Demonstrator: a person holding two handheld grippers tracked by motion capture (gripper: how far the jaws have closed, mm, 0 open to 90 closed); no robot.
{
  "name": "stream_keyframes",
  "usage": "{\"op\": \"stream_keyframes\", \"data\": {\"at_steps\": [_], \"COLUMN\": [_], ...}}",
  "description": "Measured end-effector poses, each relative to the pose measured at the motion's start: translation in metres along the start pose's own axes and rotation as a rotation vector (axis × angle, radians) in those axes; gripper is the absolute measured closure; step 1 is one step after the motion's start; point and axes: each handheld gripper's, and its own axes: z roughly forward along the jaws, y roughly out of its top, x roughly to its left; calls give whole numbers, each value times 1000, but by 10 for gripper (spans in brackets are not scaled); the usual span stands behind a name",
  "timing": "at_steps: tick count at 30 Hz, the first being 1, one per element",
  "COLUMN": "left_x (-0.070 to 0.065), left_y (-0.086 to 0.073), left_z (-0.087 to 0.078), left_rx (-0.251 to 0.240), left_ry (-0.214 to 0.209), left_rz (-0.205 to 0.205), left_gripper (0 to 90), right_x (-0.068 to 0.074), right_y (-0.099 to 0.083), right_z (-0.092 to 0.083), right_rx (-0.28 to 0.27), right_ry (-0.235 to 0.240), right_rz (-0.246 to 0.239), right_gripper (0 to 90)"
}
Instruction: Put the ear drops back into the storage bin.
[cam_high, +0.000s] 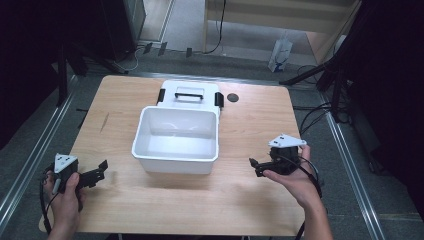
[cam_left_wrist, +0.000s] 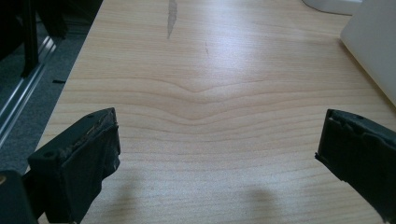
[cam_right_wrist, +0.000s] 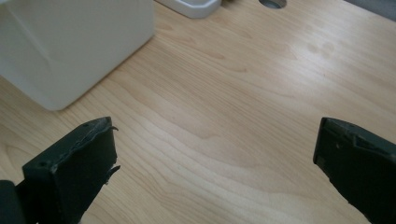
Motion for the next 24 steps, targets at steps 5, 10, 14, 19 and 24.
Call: {"op": "stream_keyframes", "data": {"at_steps": [5,10,14,19,24], "left_x": [0,0,0,0,-1], "left_y": [0,0,0,0,0], "left_z": [0,0,0,0,0], "left_rx": [4,4,2,3,1], "left_ry": [-1,-1,0,2,2], "left_rz": [3,4,4,5,4], "left_gripper": [0,0,0,0,0], "right_x": [-6,-12,-18,-26,-31], "right_y": [-26,-52,-71,-92,-108], "right_z": [0,1,1,-6,-11], "right_rx": [-17,-29,-40,-73,-78], "right_ry": [-25,-29,-39,-55,-81], "right_rz": [48,100,142,201,237], "right_gripper": [0,0,0,0,0]}}
